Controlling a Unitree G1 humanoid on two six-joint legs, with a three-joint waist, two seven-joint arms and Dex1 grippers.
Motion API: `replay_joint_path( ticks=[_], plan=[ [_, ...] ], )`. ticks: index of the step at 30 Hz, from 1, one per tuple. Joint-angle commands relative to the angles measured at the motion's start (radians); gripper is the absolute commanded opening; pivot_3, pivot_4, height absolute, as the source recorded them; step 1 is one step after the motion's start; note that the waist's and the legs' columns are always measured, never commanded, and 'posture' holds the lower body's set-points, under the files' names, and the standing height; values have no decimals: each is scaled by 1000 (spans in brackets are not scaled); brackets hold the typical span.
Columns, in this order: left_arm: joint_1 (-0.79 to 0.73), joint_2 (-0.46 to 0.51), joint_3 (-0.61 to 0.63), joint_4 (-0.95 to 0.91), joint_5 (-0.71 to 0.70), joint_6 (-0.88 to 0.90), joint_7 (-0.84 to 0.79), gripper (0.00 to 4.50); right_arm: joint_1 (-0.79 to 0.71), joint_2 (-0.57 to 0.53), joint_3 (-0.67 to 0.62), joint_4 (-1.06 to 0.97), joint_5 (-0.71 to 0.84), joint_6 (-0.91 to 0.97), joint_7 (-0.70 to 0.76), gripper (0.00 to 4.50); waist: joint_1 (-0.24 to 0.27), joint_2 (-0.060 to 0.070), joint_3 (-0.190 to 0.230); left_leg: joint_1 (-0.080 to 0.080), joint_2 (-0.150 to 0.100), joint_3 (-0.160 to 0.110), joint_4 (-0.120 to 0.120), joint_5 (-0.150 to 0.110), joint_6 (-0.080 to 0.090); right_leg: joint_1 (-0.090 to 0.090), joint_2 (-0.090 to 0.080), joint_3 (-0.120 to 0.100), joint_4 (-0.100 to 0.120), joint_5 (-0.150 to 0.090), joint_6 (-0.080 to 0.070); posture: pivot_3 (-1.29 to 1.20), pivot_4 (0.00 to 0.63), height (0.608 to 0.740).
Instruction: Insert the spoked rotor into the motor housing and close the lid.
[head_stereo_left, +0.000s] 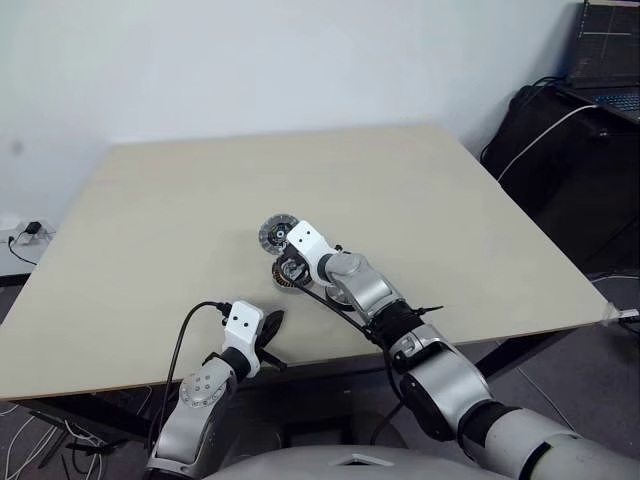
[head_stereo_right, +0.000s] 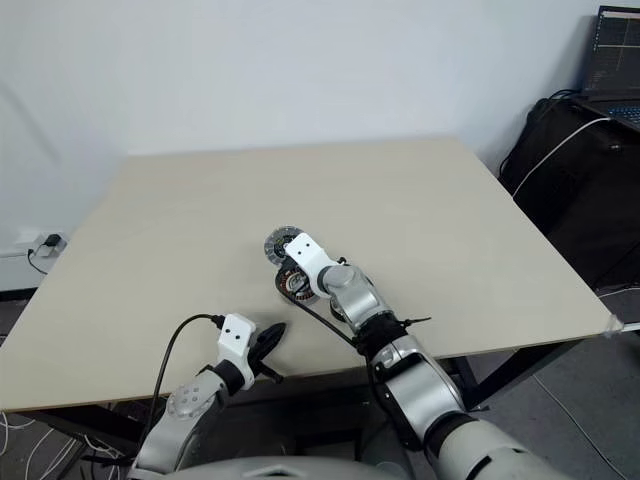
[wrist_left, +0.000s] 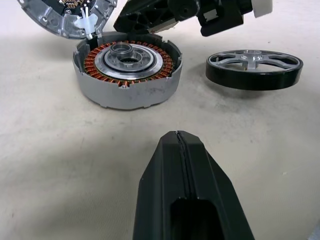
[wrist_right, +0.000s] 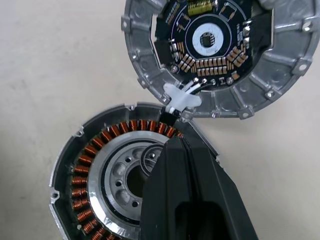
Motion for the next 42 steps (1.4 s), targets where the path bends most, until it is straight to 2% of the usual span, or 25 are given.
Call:
replay_joint_path(
  ticks=[1, 11, 21, 28, 42],
  plan=[
    [-8, -4, -1, -60, -6, -9, 4, 0, -31, 3, 15, -8, -11, 1, 25, 18, 0, 0, 0, 0, 0, 0, 0, 0, 0, 0, 0, 0, 0, 0, 0, 0, 0, 740],
    [-14, -6, -9, -66, -9, 0, 7, 0, -27, -27, 67, -46, -31, 116, 140, 18, 0, 1, -1, 1, 0, 0, 0, 0, 0, 0, 0, 0, 0, 0, 0, 0, 0, 740],
    [-39, -7, -10, -49, -9, 8, 6, 0, -16, -81, 127, -204, -38, 226, 241, 18, 2, 1, -1, 1, 0, -1, 0, 0, 0, 0, 0, -1, 0, 0, 0, 0, 0, 740],
    [-30, -3, -11, -52, -9, 4, 5, 0, 4, -63, 77, -235, -23, 154, 135, 18, 2, 1, -1, 0, 0, -1, 0, 0, 0, 0, 0, -1, 0, 0, 0, 0, 0, 740],
    [-14, 0, -9, -66, -11, -1, 8, 0, -9, -21, 62, -114, -17, 65, 65, 18, 1, 1, -1, 0, 0, -1, 0, 0, 0, 0, 0, -1, 0, 0, 0, 0, 0, 740]
  ],
)
